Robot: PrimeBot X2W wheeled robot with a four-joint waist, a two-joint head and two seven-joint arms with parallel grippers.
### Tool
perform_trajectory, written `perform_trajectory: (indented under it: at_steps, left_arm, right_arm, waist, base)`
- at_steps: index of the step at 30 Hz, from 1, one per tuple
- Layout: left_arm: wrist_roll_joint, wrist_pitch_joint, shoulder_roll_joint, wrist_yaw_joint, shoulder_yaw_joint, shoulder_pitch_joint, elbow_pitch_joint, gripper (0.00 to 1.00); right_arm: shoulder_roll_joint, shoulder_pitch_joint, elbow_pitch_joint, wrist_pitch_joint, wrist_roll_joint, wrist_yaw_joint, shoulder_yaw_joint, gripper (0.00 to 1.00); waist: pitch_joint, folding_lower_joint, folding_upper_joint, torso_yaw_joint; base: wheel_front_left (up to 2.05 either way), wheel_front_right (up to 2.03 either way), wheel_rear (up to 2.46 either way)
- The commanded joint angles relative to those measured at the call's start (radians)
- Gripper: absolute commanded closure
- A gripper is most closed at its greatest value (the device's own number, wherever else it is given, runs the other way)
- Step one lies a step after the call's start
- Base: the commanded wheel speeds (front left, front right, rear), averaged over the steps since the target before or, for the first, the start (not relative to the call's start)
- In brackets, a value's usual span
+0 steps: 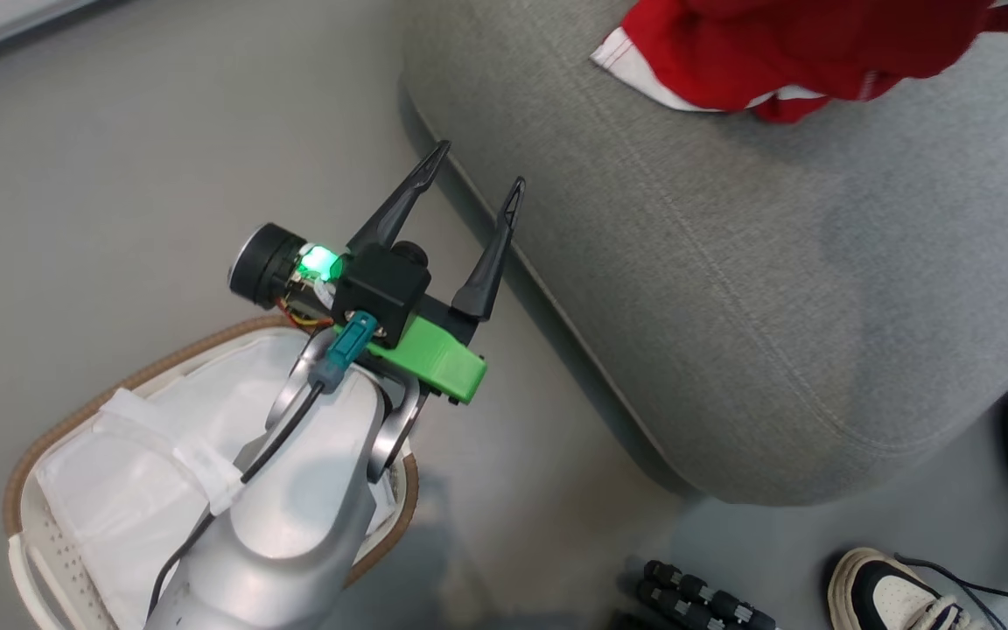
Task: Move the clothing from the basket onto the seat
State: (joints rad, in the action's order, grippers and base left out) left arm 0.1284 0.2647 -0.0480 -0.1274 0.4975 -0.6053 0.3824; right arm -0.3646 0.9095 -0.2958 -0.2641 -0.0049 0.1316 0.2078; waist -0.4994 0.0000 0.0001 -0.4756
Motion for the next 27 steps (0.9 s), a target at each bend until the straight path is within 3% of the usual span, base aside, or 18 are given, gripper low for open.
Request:
perform_trajectory:
  at_steps: [1,8,18,19,21,22,23,27]
  left_arm:
    - [-0.001,-0.001,-0.006,-0.002,0.008,-0.033,-0.008,0.00]
    - [-0.009,-0.001,-0.005,-0.003,0.016,-0.082,-0.024,0.00]
    - [-0.004,-0.001,-0.005,-0.004,-0.005,-0.053,-0.012,0.00]
    - [0.002,-0.001,-0.005,-0.004,-0.005,-0.046,-0.012,0.00]
    - [0.015,-0.001,-0.005,-0.004,-0.012,-0.030,-0.015,0.00]
    - [0.017,-0.001,-0.005,-0.002,-0.017,-0.023,-0.016,0.00]
    - [0.019,-0.001,-0.005,0.001,-0.025,-0.012,-0.015,0.00]
    - [0.024,-0.001,-0.005,0.011,-0.060,0.029,-0.012,0.00]
  right_arm:
    - [-0.016,0.033,-0.026,-0.001,-0.010,-0.002,0.015,1.00]
    - [-0.064,0.112,-0.162,-0.001,-0.058,-0.002,0.103,1.00]
    - [0.011,-0.010,-0.322,0.000,-0.131,-0.002,0.193,1.00]
    - [0.012,-0.031,-0.328,0.000,-0.136,-0.002,0.199,0.91]
    - [0.016,-0.075,-0.335,0.000,-0.130,-0.002,0.221,0.54]
    - [0.017,-0.091,-0.329,0.000,-0.127,-0.002,0.225,0.04]
    - [0.028,-0.113,-0.322,0.000,-0.117,-0.002,0.230,0.00]
    - [0.063,-0.191,-0.264,0.000,-0.077,-0.002,0.228,0.00]
  waist:
    - [-0.167,0.0000,-0.0001,0.155]
    - [-0.264,0.0000,-0.0001,0.251]
    - [-0.251,0.0000,-0.0001,0.275]
    - [-0.239,0.0000,-0.0001,0.276]
    - [-0.206,0.0000,-0.0001,0.276]
    - [-0.193,0.0000,-0.0001,0.275]
    - [-0.174,0.0000,-0.0001,0.274]
    - [-0.108,0.0000,-0.0001,0.268]
  base:
    - [0.00,0.00,0.00]
    - [0.00,0.00,0.00]
    - [0.00,0.00,0.00]
    - [0.00,0.00,0.00]
    - [0.00,0.00,0.00]
    - [0.00,0.00,0.00]
    - [0.00,0.00,0.00]
    - [0.00,0.00,0.00]
